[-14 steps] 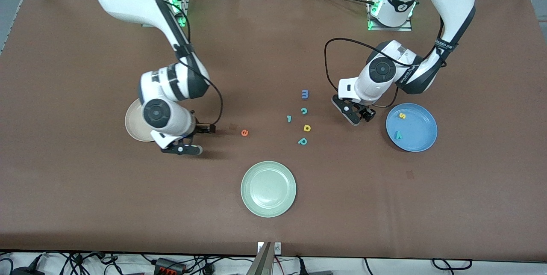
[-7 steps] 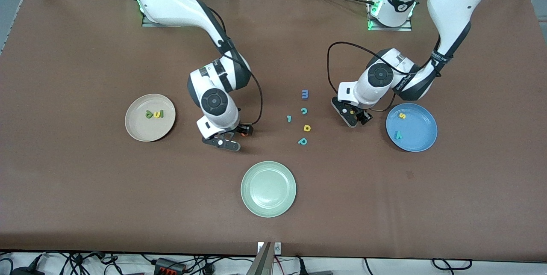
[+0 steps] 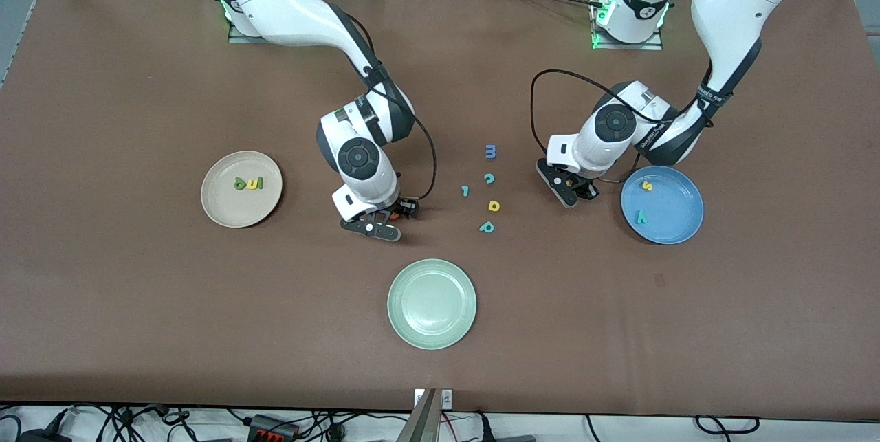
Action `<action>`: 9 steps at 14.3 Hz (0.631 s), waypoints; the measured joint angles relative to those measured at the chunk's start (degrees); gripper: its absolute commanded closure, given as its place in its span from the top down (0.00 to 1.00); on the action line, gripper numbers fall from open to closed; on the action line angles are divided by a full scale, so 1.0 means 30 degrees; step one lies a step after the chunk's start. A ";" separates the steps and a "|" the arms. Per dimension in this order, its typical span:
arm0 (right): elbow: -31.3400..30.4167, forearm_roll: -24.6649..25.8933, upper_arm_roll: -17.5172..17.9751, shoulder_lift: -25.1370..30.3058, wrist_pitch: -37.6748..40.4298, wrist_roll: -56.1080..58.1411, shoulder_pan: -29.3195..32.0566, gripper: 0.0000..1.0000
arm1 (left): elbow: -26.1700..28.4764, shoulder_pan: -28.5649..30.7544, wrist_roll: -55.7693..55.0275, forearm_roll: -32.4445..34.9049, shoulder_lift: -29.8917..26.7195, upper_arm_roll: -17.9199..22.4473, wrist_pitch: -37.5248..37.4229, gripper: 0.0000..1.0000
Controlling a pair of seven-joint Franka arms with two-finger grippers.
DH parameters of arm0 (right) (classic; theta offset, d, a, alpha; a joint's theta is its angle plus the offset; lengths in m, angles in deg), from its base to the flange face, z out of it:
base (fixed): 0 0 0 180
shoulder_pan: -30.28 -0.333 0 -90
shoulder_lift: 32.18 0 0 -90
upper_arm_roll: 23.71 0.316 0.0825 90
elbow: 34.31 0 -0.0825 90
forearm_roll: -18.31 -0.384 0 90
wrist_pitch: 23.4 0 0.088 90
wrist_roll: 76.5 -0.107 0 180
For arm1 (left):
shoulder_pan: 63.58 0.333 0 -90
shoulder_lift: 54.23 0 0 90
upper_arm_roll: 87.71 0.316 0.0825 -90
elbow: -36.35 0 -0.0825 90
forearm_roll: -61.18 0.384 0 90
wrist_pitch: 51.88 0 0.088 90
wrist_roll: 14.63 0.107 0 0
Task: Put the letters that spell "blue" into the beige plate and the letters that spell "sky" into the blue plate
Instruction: 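Grasp the orange e with the right gripper while the left carries k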
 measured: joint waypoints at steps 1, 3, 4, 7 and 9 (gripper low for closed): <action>0.0004 0.0000 0.0017 -0.0053 -0.0058 0.0001 -0.0015 0.63 | -0.0004 -0.0006 0.0005 0.0001 -0.0006 -0.0018 -0.0001 0.05; 0.0012 0.0000 0.0021 -0.0057 -0.0070 0.0009 -0.0019 0.49 | -0.0135 0.0003 0.0026 0.0019 -0.0151 -0.0045 -0.0131 0.06; 0.0012 0.0000 0.0021 -0.0059 -0.0070 0.0034 -0.0019 0.44 | -0.0382 0.0023 0.0091 0.0028 -0.0388 -0.0051 -0.0664 0.09; 0.0013 0.0000 0.0017 -0.0059 -0.0070 0.0339 0.0018 0.28 | -0.1848 0.0200 0.0695 0.0031 -0.1604 -0.0099 -0.4206 0.10; 0.0035 -0.0002 -0.0002 -0.0055 -0.0069 0.0458 0.0073 0.18 | -0.3087 0.0275 0.1306 0.0031 -0.2268 -0.0120 -0.6874 0.10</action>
